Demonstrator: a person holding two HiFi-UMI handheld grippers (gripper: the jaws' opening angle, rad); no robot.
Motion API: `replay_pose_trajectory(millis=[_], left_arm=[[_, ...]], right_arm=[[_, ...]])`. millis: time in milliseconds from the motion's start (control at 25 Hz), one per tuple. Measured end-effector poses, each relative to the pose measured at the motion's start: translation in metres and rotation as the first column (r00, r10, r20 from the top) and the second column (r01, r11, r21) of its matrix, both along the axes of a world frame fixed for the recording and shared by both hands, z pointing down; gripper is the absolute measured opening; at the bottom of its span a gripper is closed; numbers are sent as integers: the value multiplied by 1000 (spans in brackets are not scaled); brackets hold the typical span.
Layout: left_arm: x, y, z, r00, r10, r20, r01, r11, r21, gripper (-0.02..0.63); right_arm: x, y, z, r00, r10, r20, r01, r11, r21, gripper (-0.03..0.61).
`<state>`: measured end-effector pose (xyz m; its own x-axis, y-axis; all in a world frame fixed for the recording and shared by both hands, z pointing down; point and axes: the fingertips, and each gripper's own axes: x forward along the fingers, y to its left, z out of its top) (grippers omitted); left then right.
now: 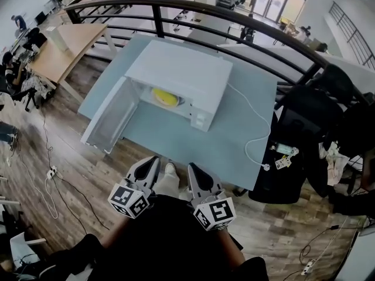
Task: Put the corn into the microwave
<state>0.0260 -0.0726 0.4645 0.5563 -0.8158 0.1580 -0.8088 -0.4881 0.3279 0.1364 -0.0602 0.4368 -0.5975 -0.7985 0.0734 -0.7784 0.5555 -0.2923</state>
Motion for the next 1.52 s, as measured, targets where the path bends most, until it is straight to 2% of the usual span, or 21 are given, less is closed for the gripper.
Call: replay_pose_trajectory(millis=[160,400,1520], left_arm=[[8,11,3,1000,-2,-29,1,1000,-16,3],[12,14,0,1000,-12,-20,12,1000,10,3],[17,17,7,1000,-22,-22,22,1000,-17,3]], right_arm=[[-1,3,-3,1000,-15,3,15,1000,22,8],[1,3,0,1000,-21,-9,21,1000,19,9],[11,5,6,1000,-2,-26,2,1000,-7,9]])
